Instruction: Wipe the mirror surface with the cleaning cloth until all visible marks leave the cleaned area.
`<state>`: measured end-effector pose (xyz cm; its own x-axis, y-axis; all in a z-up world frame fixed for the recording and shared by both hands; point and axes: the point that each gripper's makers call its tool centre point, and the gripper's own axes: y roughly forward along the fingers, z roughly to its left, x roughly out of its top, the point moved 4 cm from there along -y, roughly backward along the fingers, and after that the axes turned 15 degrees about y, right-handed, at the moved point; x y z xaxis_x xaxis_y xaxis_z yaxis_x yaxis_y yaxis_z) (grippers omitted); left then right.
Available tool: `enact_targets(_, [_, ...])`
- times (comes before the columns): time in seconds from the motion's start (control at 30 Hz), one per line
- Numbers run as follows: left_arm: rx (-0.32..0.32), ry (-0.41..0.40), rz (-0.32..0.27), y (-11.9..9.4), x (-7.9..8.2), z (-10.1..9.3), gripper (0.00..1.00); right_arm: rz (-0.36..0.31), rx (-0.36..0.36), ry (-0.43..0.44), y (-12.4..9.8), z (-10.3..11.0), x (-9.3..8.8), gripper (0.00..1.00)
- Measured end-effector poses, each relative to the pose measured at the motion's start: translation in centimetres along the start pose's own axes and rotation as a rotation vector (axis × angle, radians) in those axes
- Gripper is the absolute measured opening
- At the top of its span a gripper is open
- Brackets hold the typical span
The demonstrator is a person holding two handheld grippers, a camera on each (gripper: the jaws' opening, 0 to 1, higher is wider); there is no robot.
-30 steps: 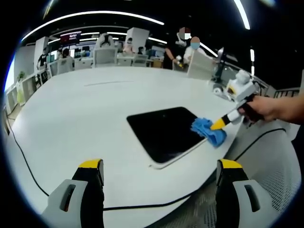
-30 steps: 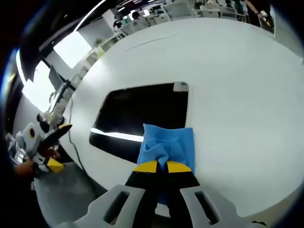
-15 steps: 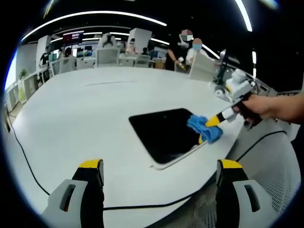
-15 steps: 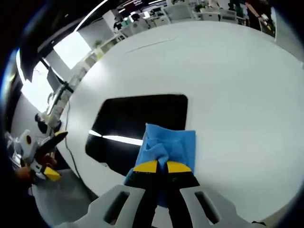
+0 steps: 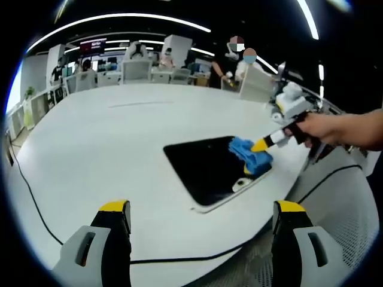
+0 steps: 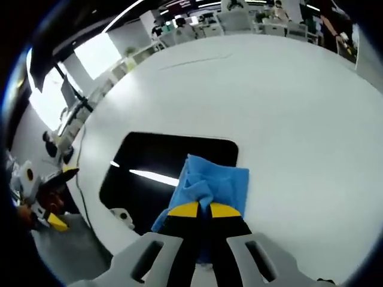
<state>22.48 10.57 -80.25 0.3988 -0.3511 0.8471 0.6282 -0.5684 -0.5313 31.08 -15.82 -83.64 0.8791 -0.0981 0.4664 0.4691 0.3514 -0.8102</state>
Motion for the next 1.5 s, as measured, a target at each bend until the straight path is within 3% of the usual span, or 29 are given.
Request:
enact_targets(0.23, [0.005,-0.004,0.002,0.0,0.0,0.0,0.99,-0.002,0.007,0.016,0.7,-0.2,1.3,0.00])
enact_targets(0.43, [0.006,-0.006,0.004,0.0,-0.1,0.0,0.99,-0.033,-0.005,-0.063,1.4,-0.1,2.4,0.00])
enact_targets(0.93, [0.001,-0.003,0.011,0.1,-0.3,0.0,0.99,-0.006,0.014,-0.104,2.7,-0.3,4.9,0.00])
enact_targets(1.5, [0.008,-0.021,0.016,0.1,-0.3,0.1,0.99,-0.006,0.020,-0.048,3.6,-0.7,6.6,0.00])
